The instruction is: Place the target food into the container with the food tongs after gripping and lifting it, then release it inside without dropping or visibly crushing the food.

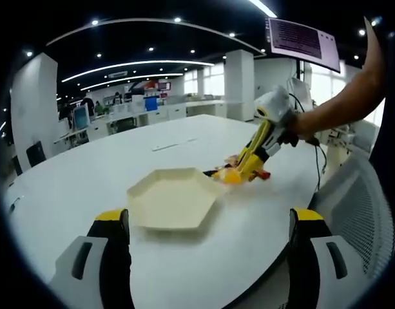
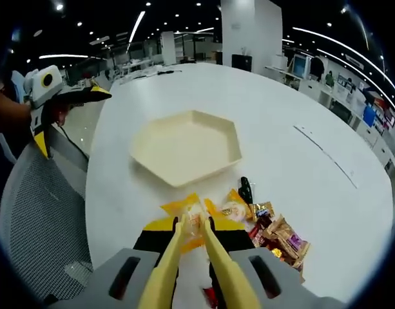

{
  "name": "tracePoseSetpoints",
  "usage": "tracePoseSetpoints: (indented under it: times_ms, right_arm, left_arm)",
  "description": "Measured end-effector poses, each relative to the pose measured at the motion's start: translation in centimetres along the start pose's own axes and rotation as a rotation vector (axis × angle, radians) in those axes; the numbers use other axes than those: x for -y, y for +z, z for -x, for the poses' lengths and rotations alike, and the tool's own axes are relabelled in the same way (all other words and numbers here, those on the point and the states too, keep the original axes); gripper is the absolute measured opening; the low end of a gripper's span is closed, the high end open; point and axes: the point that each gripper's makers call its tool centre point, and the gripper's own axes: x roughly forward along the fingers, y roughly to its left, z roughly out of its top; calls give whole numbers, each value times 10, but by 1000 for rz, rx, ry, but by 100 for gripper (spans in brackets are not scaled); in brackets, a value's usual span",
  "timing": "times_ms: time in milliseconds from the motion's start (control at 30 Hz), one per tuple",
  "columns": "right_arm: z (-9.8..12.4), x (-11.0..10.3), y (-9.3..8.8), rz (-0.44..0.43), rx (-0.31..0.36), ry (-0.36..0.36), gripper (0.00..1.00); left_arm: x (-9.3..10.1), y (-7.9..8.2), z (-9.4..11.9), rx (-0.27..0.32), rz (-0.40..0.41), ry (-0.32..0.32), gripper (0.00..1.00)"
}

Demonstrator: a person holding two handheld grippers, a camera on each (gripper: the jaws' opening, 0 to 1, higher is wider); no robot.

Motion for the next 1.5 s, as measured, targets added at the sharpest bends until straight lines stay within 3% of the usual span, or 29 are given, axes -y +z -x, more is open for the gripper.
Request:
tracePoseSetpoints:
  times_ms: [33,100,633,900,1500]
  right_arm:
    - [2,0,3,5,2,-5,17]
    - [3,2,6,7,5,-5,17]
    - [17,10,40,44,18,-15,18]
    - [19,12,48,53,18,-20,18]
    - [1,4,78,93,15,7,18]
  left_arm:
    - [-7,3,1,13,-20,40,99]
    - [-7,2,2,13,25,25,99]
    - [-3,1,1,9,25,13,99]
    - [-2,2,1,11,24,8,99]
    - [1,-4,-2,-16,-7,4,99]
